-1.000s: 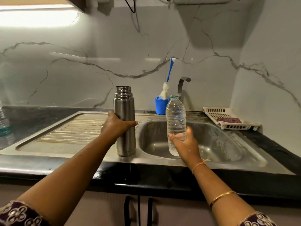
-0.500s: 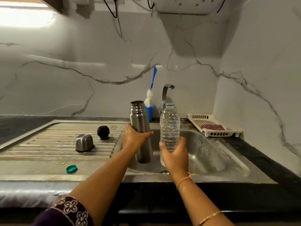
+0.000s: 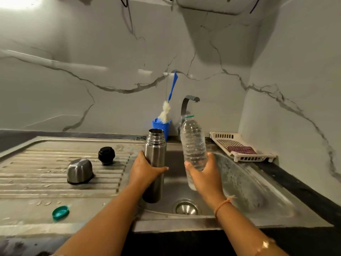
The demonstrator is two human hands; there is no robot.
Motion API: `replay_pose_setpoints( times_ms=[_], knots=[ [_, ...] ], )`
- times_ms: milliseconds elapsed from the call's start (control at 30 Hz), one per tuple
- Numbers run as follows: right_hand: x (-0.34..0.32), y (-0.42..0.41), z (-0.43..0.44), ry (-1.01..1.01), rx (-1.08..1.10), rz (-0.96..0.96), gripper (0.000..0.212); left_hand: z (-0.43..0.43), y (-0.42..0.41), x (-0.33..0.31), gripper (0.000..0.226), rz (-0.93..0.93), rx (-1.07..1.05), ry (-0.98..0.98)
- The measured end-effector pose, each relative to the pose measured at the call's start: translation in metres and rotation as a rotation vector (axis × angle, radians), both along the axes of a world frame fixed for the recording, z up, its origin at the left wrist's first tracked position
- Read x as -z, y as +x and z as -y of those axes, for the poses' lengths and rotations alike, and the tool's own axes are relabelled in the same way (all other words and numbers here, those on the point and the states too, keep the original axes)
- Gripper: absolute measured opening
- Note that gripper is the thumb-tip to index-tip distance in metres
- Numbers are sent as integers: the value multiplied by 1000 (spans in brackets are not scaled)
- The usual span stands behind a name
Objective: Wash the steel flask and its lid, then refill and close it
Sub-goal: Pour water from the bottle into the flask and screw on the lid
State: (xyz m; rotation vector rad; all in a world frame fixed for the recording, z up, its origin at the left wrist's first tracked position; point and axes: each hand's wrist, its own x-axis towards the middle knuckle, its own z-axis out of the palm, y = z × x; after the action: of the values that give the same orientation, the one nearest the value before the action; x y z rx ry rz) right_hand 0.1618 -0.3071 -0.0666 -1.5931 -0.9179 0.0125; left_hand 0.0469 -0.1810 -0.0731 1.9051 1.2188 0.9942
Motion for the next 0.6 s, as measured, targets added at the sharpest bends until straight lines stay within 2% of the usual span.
replay_pose_setpoints(
  times_ms=[233,400,600],
  knots=[
    [-7,43,-24,-111,64,245,40,-3,-2,3,79,-137,17,39],
    [-2,54,-22,-272,73,436,63,-3,-2,4,83,-139,15,30],
    [0,54,-22,-361,81,484,72,0,-4,2,85,-113,25,13]
  ],
)
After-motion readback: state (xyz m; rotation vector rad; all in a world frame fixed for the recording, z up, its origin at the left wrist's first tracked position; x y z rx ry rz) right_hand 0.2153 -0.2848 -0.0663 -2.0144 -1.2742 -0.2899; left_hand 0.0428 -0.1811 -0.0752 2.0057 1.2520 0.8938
